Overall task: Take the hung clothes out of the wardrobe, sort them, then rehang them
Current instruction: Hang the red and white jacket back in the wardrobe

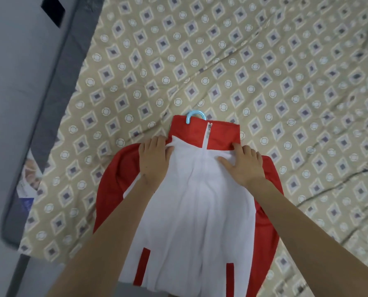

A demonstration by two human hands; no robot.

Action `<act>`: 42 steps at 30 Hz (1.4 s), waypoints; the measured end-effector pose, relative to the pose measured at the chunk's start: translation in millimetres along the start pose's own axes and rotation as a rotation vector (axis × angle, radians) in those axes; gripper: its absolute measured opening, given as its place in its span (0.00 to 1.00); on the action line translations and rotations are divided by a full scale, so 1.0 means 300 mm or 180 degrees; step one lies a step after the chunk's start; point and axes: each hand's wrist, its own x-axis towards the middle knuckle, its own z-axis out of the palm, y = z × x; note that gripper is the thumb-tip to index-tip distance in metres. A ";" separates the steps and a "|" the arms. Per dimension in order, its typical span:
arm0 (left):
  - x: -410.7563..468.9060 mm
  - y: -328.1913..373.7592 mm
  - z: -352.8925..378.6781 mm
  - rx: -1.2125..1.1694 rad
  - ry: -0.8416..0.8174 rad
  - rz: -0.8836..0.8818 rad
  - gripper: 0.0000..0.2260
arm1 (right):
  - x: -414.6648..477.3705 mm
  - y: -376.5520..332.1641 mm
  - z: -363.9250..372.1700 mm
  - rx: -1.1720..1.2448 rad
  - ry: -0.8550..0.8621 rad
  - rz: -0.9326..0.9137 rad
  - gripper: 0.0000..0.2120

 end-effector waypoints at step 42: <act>-1.410 0.424 -1.348 -0.0676 0.1397 -0.2340 0.13 | -1.318 -0.429 -0.786 -0.0507 0.0136 -0.3137 0.26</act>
